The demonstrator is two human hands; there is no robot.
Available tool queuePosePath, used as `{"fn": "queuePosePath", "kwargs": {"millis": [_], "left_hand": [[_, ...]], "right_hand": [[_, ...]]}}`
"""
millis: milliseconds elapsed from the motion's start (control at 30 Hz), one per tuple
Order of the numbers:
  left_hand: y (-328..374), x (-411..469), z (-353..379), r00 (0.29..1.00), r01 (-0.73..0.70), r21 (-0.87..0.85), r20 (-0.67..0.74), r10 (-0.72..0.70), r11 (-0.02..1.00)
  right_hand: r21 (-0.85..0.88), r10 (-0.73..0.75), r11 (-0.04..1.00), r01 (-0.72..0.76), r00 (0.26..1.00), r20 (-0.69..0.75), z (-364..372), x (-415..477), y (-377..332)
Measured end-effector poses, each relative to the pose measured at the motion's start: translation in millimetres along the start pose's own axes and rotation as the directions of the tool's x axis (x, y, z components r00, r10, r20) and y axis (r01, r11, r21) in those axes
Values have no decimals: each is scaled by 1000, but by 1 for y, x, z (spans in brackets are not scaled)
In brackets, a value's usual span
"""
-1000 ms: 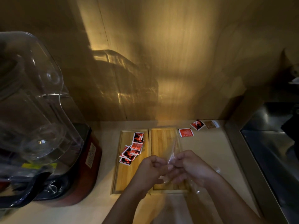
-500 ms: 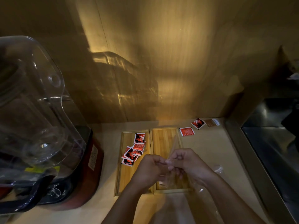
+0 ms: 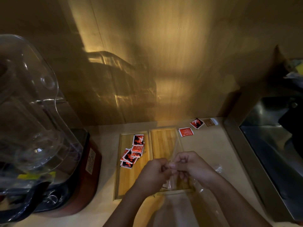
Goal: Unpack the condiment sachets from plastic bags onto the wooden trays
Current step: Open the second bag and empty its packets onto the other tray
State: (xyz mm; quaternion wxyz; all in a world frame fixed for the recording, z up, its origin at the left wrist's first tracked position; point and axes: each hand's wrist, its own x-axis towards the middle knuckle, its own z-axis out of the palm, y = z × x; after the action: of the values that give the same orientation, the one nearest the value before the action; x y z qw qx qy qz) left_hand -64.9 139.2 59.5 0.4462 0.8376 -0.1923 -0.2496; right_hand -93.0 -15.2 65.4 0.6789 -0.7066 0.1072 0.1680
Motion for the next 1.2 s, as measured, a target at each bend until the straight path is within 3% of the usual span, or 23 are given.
{"fn": "queuePosePath", "kwargs": {"millis": [167, 300, 400, 533, 667, 933, 1100, 1200], "left_hand": [[1, -1, -5, 997, 52, -415, 78, -21, 908], [-1, -1, -7, 996, 70, -554, 88, -26, 830], [2, -1, -4, 995, 94, -504, 21, -97, 858], [6, -1, -4, 994, 95, -159, -43, -103, 983], [8, -2, 0, 999, 33, 54, 4, -34, 998], [3, -6, 12, 988, 100, -132, 134, -82, 986], [0, -4, 19, 996, 85, -182, -7, -88, 980], [-1, -3, 22, 994, 90, -196, -40, -99, 976]], "right_hand": [[106, -26, 994, 23, 999, 24, -1, 2, 2], [181, -27, 983, 28, 1000, -7, 1, 2, 6], [84, -51, 995, 56, 997, -59, 6, 5, 6], [-2, -73, 997, 73, 989, -127, 8, 9, 8], [-4, -61, 998, 61, 986, -154, 4, 8, 13], [1, -67, 998, 69, 973, -220, 0, 2, 16], [-271, -3, 961, -46, 984, -177, 3, -1, 19], [-306, 40, 948, -86, 987, -153, 2, -5, 17]]}}
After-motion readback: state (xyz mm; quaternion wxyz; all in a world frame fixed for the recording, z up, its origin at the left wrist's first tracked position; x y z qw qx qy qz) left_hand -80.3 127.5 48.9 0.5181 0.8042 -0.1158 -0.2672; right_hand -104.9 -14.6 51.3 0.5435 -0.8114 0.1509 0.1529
